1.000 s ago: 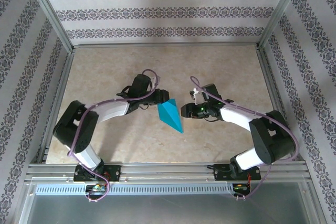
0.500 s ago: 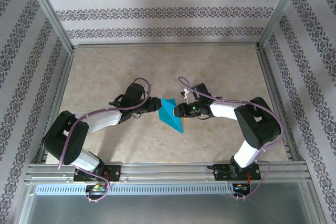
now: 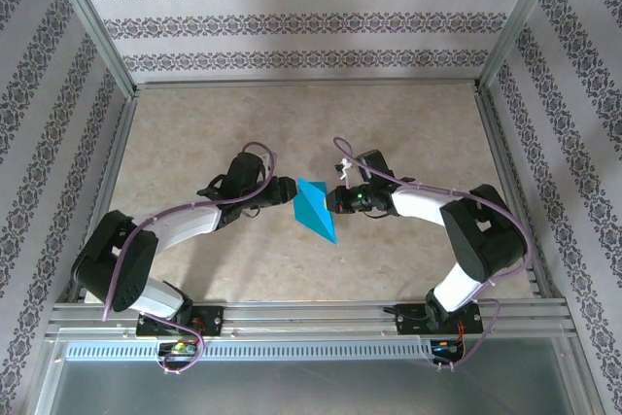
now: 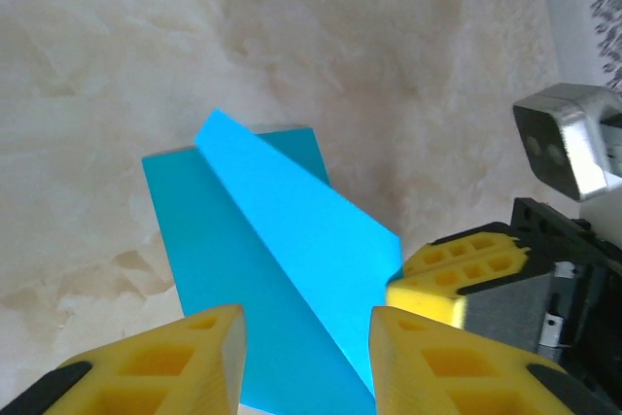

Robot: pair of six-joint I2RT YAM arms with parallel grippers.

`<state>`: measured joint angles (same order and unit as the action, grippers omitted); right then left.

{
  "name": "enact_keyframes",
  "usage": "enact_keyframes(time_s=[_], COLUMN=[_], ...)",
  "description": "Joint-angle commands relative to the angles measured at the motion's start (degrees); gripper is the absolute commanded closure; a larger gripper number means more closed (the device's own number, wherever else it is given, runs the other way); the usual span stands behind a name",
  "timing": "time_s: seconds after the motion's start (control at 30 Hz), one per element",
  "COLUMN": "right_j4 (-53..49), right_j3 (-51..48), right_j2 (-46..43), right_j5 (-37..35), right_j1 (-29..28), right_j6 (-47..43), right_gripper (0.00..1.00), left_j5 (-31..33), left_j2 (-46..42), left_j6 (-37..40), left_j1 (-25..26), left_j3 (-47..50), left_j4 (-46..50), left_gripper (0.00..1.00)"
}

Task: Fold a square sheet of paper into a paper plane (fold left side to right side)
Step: Turn over the paper at the center of the table.

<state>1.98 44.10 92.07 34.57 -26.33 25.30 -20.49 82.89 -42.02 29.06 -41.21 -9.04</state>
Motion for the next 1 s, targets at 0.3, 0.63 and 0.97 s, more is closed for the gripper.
enact_keyframes(time_s=[0.3, 0.63, 0.97], right_j4=[8.2, 23.6, 30.3], right_j3=[-0.3, 3.0, 2.6], right_j2=[-20.4, -23.5, -22.5], right_j5=[9.2, 18.7, 19.1], right_j1=[6.1, 7.3, 5.2], right_j6=[5.0, 16.8, 22.3], right_gripper=[1.00, 1.00, 1.00], left_j5=[-7.7, -22.1, -24.0], left_j2=[-17.0, -12.5, -7.4], left_j6=[-4.2, -12.1, -11.9], left_j1=[-4.4, -3.7, -1.8], left_j3=[2.4, -4.8, -8.5], left_j4=[-10.4, -27.9, -28.9], left_gripper=[0.38, 0.37, 0.44])
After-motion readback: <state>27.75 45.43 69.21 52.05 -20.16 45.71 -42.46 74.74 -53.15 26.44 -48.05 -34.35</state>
